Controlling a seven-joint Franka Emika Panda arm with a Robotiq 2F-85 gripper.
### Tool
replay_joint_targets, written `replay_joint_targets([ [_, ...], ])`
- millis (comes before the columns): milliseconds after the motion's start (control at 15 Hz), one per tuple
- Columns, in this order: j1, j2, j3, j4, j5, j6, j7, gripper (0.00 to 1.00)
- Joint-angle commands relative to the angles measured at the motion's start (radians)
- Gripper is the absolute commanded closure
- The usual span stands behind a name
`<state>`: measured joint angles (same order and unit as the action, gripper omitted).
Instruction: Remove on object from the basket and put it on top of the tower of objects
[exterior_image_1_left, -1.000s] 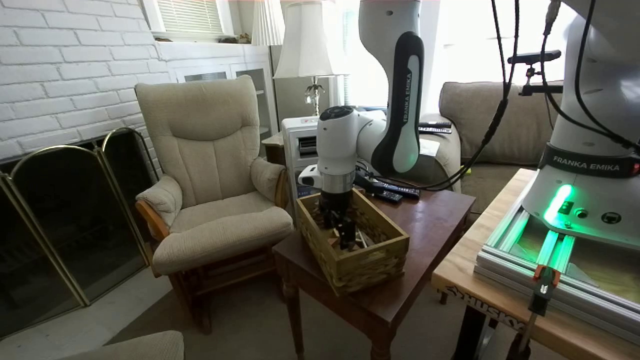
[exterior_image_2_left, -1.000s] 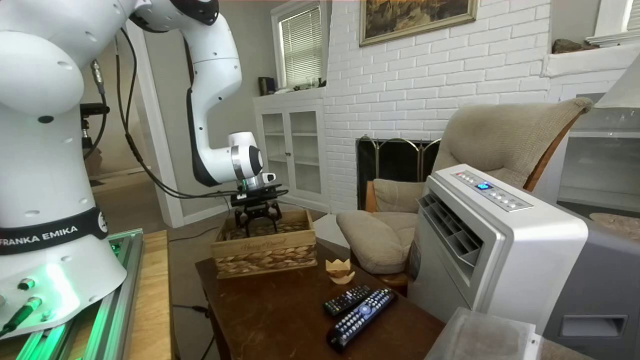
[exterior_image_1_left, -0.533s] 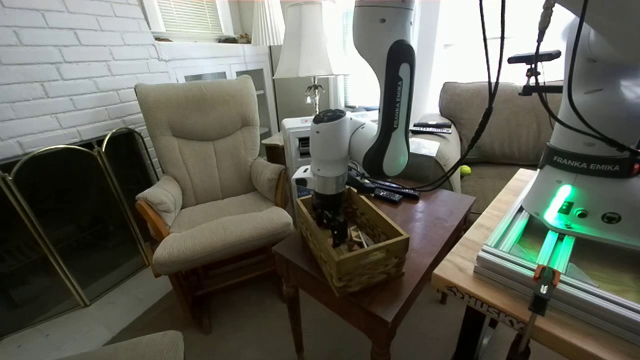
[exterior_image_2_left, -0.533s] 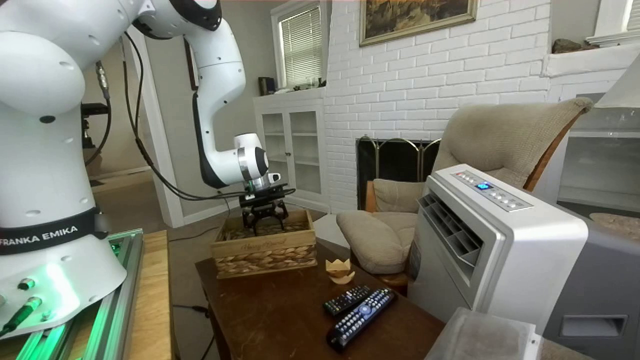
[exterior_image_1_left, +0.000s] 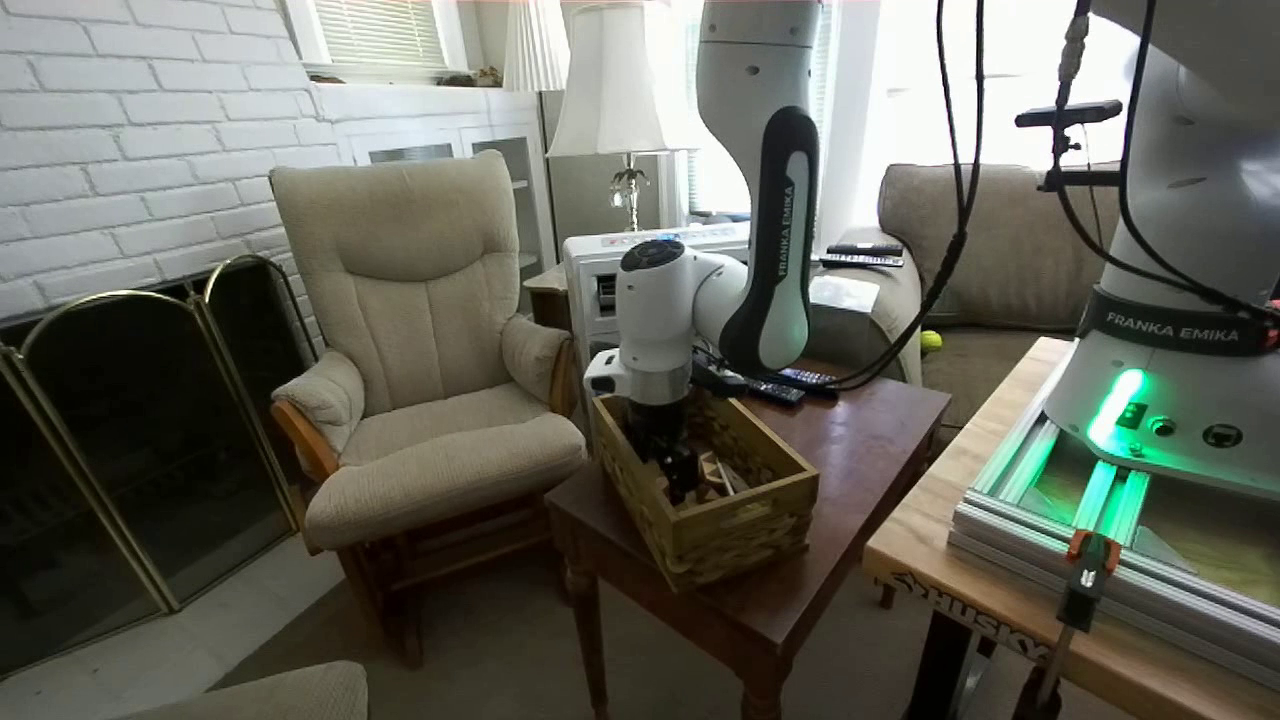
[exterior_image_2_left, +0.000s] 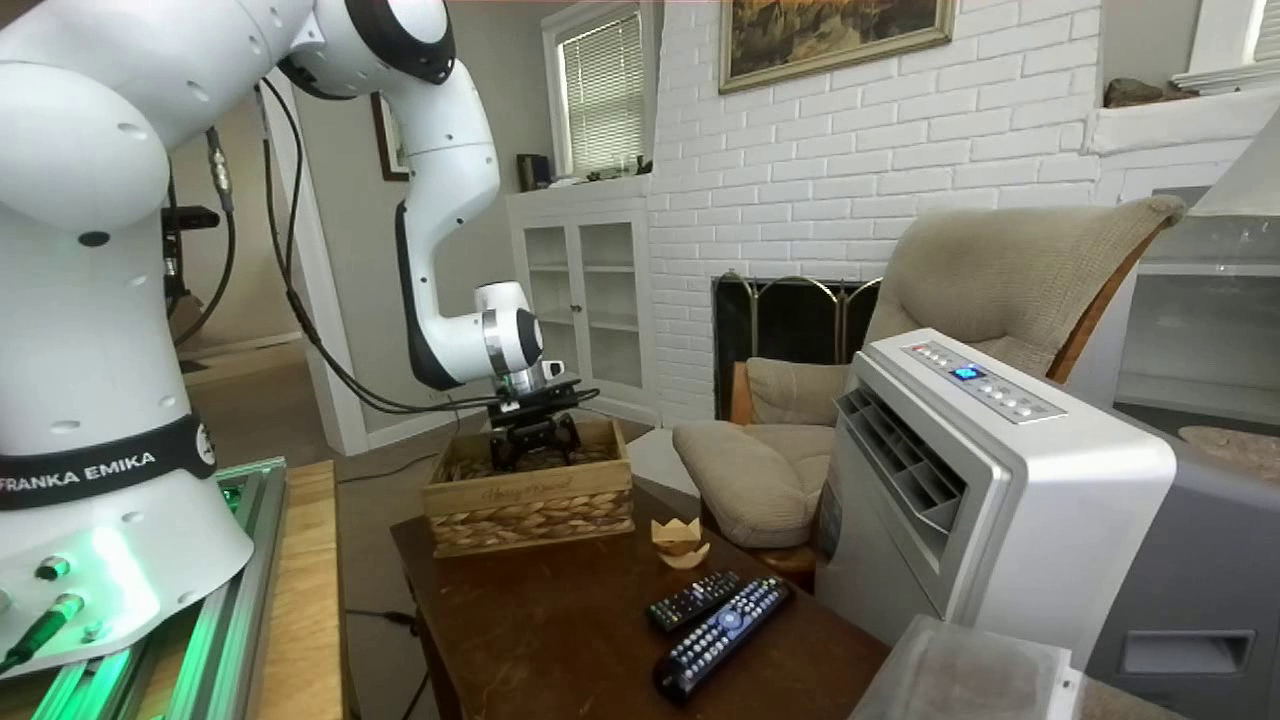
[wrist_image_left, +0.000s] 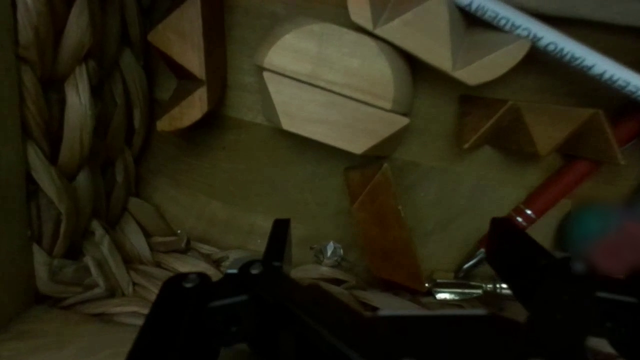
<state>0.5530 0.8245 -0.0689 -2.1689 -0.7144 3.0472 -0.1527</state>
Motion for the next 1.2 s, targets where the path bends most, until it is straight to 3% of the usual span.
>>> replay_joint_targets([
  [0,-0.010,0.039,0.009,0.041,-0.013,-0.017,-0.041,0.00],
  [267,-0.007,0.059,0.010,0.057,-0.012,-0.014,-0.052,0.00],
  [333,-0.009,0.063,0.013,0.061,-0.012,-0.015,-0.056,0.19],
  [400,-0.007,0.065,0.012,0.063,-0.012,-0.015,-0.058,0.26],
  [1067,-0.007,0.024,0.020,0.028,-0.011,-0.007,-0.054,0.95],
  [1133,-0.009,0.010,0.021,0.018,-0.011,-0.006,-0.054,0.95],
])
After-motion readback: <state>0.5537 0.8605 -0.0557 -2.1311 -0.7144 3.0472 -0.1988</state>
